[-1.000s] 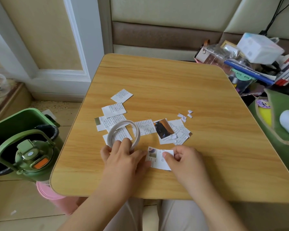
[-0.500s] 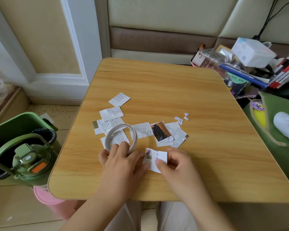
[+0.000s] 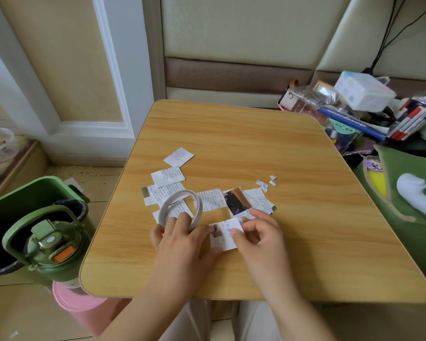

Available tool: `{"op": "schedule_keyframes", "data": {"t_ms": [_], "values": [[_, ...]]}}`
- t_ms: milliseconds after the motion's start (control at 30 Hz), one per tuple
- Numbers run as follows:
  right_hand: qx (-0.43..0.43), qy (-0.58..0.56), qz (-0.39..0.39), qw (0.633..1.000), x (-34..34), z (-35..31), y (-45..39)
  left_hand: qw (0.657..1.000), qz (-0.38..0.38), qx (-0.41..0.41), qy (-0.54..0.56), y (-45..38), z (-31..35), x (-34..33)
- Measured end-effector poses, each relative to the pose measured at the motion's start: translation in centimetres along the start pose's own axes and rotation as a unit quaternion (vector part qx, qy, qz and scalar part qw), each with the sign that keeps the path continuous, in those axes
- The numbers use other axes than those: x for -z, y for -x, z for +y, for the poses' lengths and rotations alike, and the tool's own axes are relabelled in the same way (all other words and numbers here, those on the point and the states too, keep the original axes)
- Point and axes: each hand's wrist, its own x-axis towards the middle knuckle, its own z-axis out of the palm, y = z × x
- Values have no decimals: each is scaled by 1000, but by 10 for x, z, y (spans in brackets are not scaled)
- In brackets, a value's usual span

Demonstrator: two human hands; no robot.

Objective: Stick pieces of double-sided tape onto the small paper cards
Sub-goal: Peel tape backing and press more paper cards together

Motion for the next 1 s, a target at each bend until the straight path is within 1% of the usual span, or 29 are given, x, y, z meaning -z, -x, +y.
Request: {"op": "schedule_keyframes", "data": {"t_ms": [167, 300, 367, 467, 533, 567, 633, 733, 867, 1000], "values": [[-35, -99, -5, 994, 14, -10, -10, 997, 36, 31, 66, -12, 6, 15], [-59, -212, -3, 975, 33, -26, -12, 981, 34, 99, 166, -21, 18, 43], [-68, -274, -25, 959, 43, -41, -9, 962, 19, 117, 247, -25, 28, 53], [-53, -326, -56, 942, 52, -64, -3, 911, -11, 159, 381, -32, 44, 69], [-31, -336, -68, 939, 56, -76, 2, 873, -31, 168, 458, -35, 51, 76], [-24, -339, -71, 938, 57, -79, 4, 859, -45, 159, 484, -35, 54, 77], [-15, -339, -70, 938, 57, -80, 6, 841, -64, 136, 520, -36, 58, 79], [2, -327, -79, 942, 58, -78, 7, 817, -62, 128, 560, -37, 60, 79], [7, -319, -61, 946, 60, -78, 10, 816, -49, 123, 562, -36, 60, 79], [36, -277, -33, 959, 59, -76, 12, 816, -52, 127, 561, -34, 60, 79]]}}
